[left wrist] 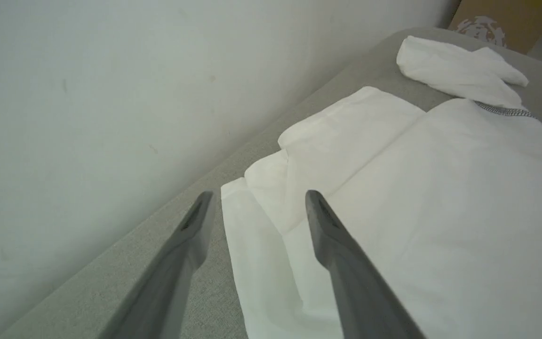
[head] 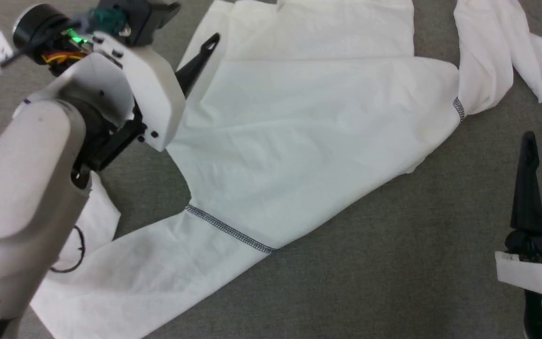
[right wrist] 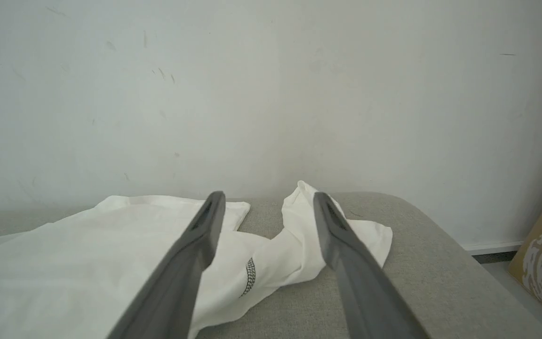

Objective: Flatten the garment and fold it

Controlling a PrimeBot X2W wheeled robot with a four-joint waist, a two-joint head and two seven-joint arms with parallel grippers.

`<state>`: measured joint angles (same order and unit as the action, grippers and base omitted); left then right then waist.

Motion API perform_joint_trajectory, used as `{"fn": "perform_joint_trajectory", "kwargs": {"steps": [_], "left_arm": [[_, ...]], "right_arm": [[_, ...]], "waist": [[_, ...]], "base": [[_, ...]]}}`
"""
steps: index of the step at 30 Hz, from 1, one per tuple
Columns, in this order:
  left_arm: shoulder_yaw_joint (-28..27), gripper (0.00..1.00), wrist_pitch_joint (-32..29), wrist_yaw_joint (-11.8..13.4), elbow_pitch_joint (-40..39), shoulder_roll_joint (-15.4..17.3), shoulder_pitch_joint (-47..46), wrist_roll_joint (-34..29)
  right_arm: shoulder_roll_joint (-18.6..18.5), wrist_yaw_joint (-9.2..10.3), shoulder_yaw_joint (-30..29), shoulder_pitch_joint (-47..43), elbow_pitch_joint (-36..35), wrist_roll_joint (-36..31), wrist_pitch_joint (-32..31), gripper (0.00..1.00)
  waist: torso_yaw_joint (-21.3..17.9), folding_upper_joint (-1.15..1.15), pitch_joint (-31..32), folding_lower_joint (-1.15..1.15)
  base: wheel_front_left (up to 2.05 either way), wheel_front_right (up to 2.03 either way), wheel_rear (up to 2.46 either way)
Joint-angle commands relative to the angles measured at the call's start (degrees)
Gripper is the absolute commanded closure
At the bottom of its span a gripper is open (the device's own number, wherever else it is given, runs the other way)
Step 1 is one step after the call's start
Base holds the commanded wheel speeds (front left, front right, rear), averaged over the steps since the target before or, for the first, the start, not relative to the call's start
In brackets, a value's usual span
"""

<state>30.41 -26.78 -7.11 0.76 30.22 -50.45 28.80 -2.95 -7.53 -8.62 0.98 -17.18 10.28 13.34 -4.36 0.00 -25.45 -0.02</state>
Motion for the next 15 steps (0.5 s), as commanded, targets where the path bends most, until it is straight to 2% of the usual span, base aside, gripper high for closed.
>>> {"fn": "perform_joint_trajectory", "kwargs": {"steps": [1,6,13,14,15], "left_arm": [[1.07,0.00,-2.23,-0.36,1.49,0.92,-1.17,1.74],[4.53,0.00,-10.80,-0.36,6.01,4.41,-3.82,5.94],[5.73,0.00,-16.52,0.25,10.52,8.44,-2.60,6.17],[6.07,0.08,-17.35,0.21,10.93,8.80,-1.98,6.61],[6.17,0.64,-17.78,0.17,11.14,9.00,-1.43,7.30]], "right_arm": [[0.07,0.04,0.38,1.15,0.42,0.57,0.47,0.00],[0.07,0.04,1.70,3.28,2.14,1.40,1.16,0.00],[0.07,0.04,2.50,4.87,3.10,2.53,1.56,0.00],[0.07,0.04,2.43,4.91,3.15,2.61,1.58,0.00],[0.07,0.04,2.29,4.90,3.21,2.73,1.60,0.00]], "waist": [[-2.84,0.00,-3.88,0.02],[-4.70,0.00,-7.15,0.02],[-6.96,0.00,-10.29,0.02],[-7.10,0.00,-10.49,0.02],[-7.16,0.00,-10.61,0.02]], "base": [[0.00,0.00,0.00],[0.00,0.00,0.00],[0.00,0.00,0.00],[0.00,0.00,0.00],[0.00,0.00,0.00]]}}
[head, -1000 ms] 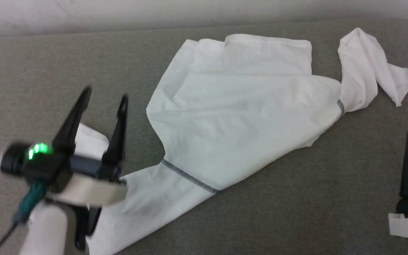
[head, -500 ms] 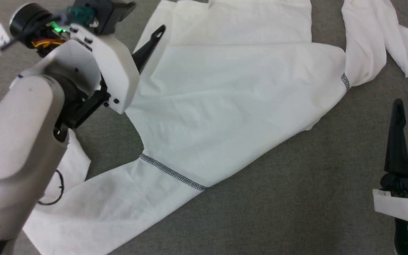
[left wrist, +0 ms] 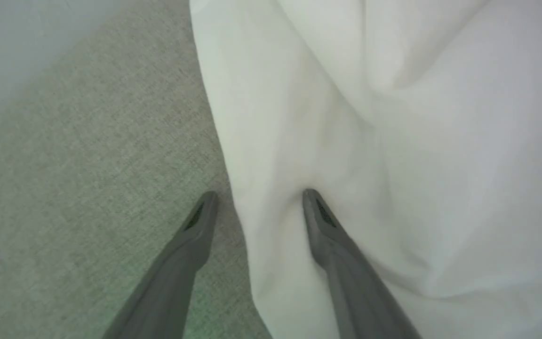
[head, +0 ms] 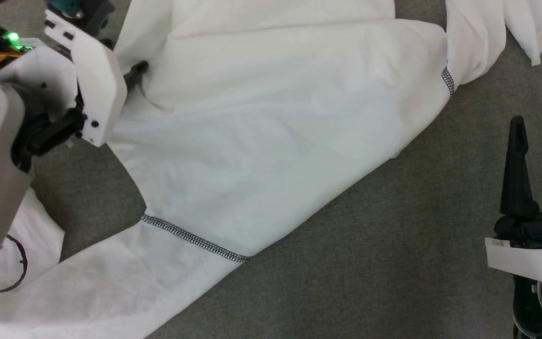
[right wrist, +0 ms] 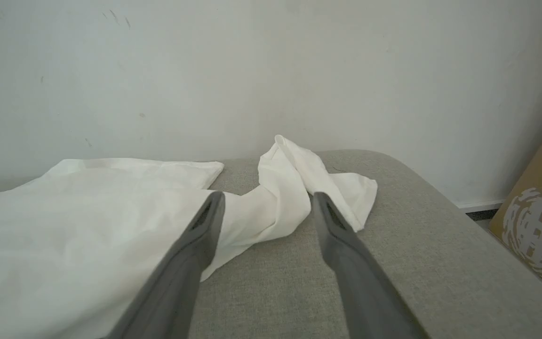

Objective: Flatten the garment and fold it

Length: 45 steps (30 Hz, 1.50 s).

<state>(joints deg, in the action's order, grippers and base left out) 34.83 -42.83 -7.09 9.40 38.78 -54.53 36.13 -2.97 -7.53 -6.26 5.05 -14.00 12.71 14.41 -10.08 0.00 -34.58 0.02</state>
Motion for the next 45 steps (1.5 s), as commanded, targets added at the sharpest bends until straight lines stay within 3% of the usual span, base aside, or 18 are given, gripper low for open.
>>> {"fn": "perform_joint_trajectory", "kwargs": {"steps": [1,6,11,20,24,25,27,29,36,39,42,45], "left_arm": [[1.54,1.00,-1.84,0.12,2.52,0.49,3.11,0.89],[-1.59,1.00,1.54,0.21,-0.60,-0.83,2.22,4.90],[-7.69,1.00,8.35,2.63,-3.43,-1.49,-1.52,6.02],[-15.30,1.00,22.24,7.63,0.80,4.83,-3.90,-1.57],[-15.44,1.00,28.07,9.50,6.46,3.72,-2.43,-3.77],[-15.20,0.95,28.95,9.48,7.86,3.23,-1.99,-3.84],[-14.78,0.58,30.22,9.41,10.55,2.12,-1.30,-3.71],[-14.76,0.00,31.63,9.48,12.47,0.89,-1.06,-3.30],[-14.65,0.00,37.81,7.98,13.64,-1.61,-2.35,-3.17],[-15.26,0.00,43.61,7.97,9.94,-3.00,-0.88,-3.10],[-15.50,0.00,47.89,9.10,4.85,-3.88,3.35,-3.32],[-15.72,0.00,51.40,11.78,-2.05,-4.94,10.25,-3.49]], "right_arm": [[0.09,0.04,-0.22,0.80,0.05,0.40,0.55,0.00],[0.09,0.04,-1.85,0.48,-0.21,0.19,0.57,0.00],[0.09,0.04,-1.97,0.49,-0.63,-0.29,0.58,0.00],[0.09,0.04,-2.55,0.01,-2.34,-1.49,0.21,0.00],[0.09,0.04,-2.41,0.34,-3.20,-2.18,-0.81,0.00],[0.09,0.04,-2.25,0.50,-3.37,-2.28,-1.05,0.00],[0.09,0.04,-2.05,0.78,-3.66,-2.53,-1.50,0.00],[0.09,0.04,-2.00,1.00,-3.88,-2.73,-1.91,0.00],[0.09,0.04,-2.29,0.68,-3.77,-3.24,-2.63,0.00],[0.09,0.04,-2.21,-0.16,-2.95,-2.95,-2.58,0.00],[0.09,0.04,-2.36,-1.15,-1.96,-2.66,-2.52,0.00],[0.09,0.04,-2.61,-2.69,-1.33,-2.43,-2.63,0.00]], "waist": [[-1.45,0.00,-1.54,-0.02],[-0.01,0.00,-0.45,-0.02],[1.55,0.00,1.21,-0.02],[2.91,0.00,-0.71,-0.02],[3.60,0.00,-1.81,-0.02],[3.69,0.00,-1.95,-0.02],[3.80,0.00,-2.10,-0.02],[3.87,0.00,-2.15,-0.02],[4.56,0.00,0.21,-0.02],[5.02,0.00,4.10,-0.02],[5.62,0.00,7.72,-0.02],[6.42,0.00,11.29,-0.02]], "base": [[0.00,0.00,0.00],[0.00,0.00,0.00],[0.00,0.00,0.00],[0.00,0.00,0.00],[0.00,0.00,0.00],[0.00,0.00,0.00],[0.00,0.00,0.00],[0.00,0.00,0.00],[0.00,0.00,0.00],[0.00,0.00,0.00],[0.00,0.00,0.00],[0.00,0.00,0.00]]}}
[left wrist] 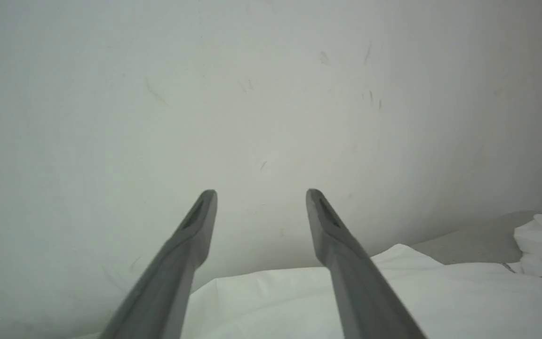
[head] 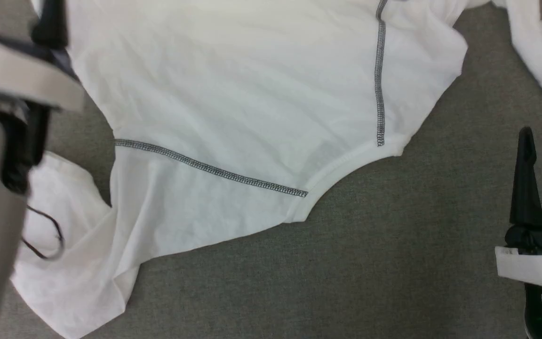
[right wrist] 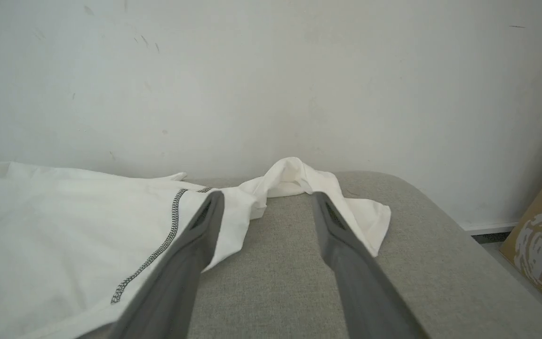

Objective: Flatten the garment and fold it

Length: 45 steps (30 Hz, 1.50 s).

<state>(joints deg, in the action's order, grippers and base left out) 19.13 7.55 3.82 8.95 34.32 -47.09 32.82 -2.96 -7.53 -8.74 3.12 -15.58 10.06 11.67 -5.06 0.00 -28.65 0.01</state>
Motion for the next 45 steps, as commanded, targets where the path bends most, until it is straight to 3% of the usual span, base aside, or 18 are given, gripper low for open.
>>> {"fn": "perform_joint_trajectory", "kwargs": {"steps": [1,4,9,11,16,20,28,35,45], "left_arm": [[-0.03,0.00,2.21,1.98,-4.05,-0.98,5.51,-0.27],[0.06,0.00,3.88,3.98,-8.70,-2.13,11.09,-0.15],[-0.18,0.00,6.88,11.29,-19.23,-6.81,28.18,-1.56],[0.12,0.00,7.27,13.14,-22.00,-8.22,34.85,-3.58],[-1.61,0.00,7.42,14.64,-24.95,-14.45,48.04,-6.77],[-3.33,0.00,7.43,12.72,-25.42,-18.83,54.22,-8.30],[-7.53,0.00,7.44,8.21,-26.17,-21.70,55.86,-12.74],[-9.16,0.00,7.44,4.76,-26.56,-24.14,53.61,-14.79],[-9.79,0.00,7.44,-0.18,-25.10,-27.68,48.94,-17.03]], "right_arm": [[0.08,0.04,-0.31,-1.33,0.42,0.26,0.04,0.00],[0.08,0.04,-0.67,-2.44,0.81,0.38,-0.13,0.00],[0.08,0.04,-0.41,-4.86,1.62,1.05,-0.26,0.00],[0.08,0.04,-0.19,-5.58,2.01,1.56,-0.10,0.00],[0.08,0.04,-0.12,-7.65,2.81,2.41,0.14,0.00],[0.08,0.04,-0.60,-8.89,3.17,2.80,0.27,0.00],[0.08,0.04,-0.96,-7.17,1.61,3.23,-3.56,0.00],[-0.81,0.04,-1.94,4.66,0.49,-0.41,-18.50,0.00],[-5.71,0.04,-7.64,18.08,9.11,0.59,-41.89,0.00]], "waist": [[1.78,0.00,6.54,-0.01],[2.48,0.00,8.56,-0.01],[3.84,0.00,12.49,-0.01],[4.33,0.00,13.78,-0.01],[6.07,0.00,16.46,-0.01],[7.60,0.00,18.16,-0.01],[9.51,0.00,17.84,-0.01],[9.58,0.00,13.11,-0.01],[10.99,0.00,4.95,-0.01]], "base": [[0.00,0.00,0.00],[0.00,0.00,0.00],[0.00,0.00,0.00],[0.00,0.00,0.00],[0.00,0.00,0.00],[0.00,0.00,0.00],[0.00,0.00,0.00],[0.00,0.00,0.00],[0.00,0.00,0.00]]}}
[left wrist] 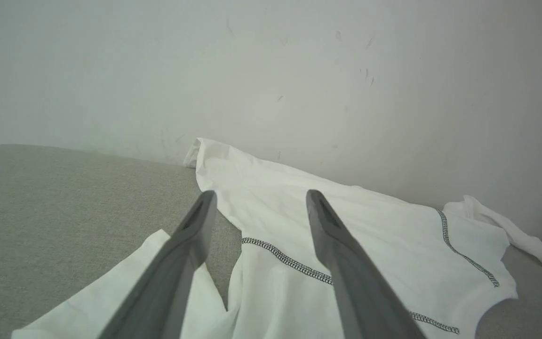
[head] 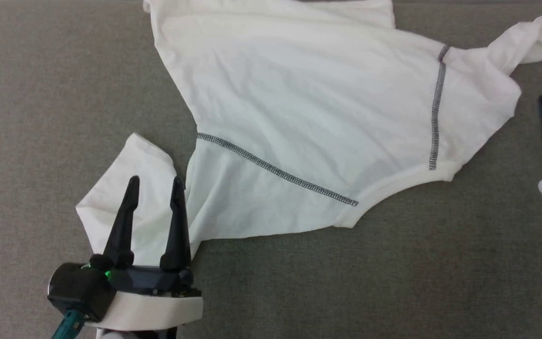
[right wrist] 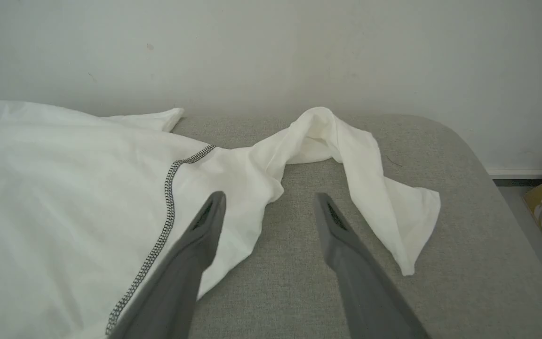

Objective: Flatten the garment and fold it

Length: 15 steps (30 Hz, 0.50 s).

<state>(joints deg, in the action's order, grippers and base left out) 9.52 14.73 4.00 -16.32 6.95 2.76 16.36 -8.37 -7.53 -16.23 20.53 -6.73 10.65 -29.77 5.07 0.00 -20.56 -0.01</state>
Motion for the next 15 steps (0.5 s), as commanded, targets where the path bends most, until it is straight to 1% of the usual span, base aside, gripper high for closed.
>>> {"fn": "perform_joint_trajectory", "kwargs": {"steps": [1,4,6,9,15], "left_arm": [[-0.24,0.00,0.27,-0.83,0.37,-0.57,-1.37,-0.76],[-0.59,0.00,0.27,-2.09,1.02,-1.27,-2.51,-1.16],[-0.85,0.00,0.27,-2.85,1.45,-1.67,-3.16,-1.42],[-1.17,0.00,0.27,-3.91,2.07,-2.18,-3.94,-1.75],[-1.59,0.00,0.27,-5.53,3.03,-3.00,-5.02,-2.17]], "right_arm": [[-0.79,0.04,-0.26,1.08,1.18,-0.33,-2.43,0.00],[0.42,0.04,-1.91,2.30,3.38,0.49,-8.09,0.00],[0.77,0.04,-2.12,2.87,3.75,0.69,-10.05,0.00],[1.23,0.04,-1.90,3.27,4.49,1.41,-11.25,0.00],[1.35,0.04,-0.82,3.65,6.42,1.84,-11.20,0.00]], "waist": [[1.07,0.00,-3.77,0.01],[1.58,0.00,-5.36,0.01],[1.89,0.00,-6.26,0.01],[2.29,0.00,-7.38,0.01],[3.17,0.00,-9.04,0.01]], "base": [[0.00,0.00,0.00],[0.00,0.00,0.00],[0.00,0.00,0.00],[0.00,0.00,0.00],[0.00,0.00,0.00]]}}
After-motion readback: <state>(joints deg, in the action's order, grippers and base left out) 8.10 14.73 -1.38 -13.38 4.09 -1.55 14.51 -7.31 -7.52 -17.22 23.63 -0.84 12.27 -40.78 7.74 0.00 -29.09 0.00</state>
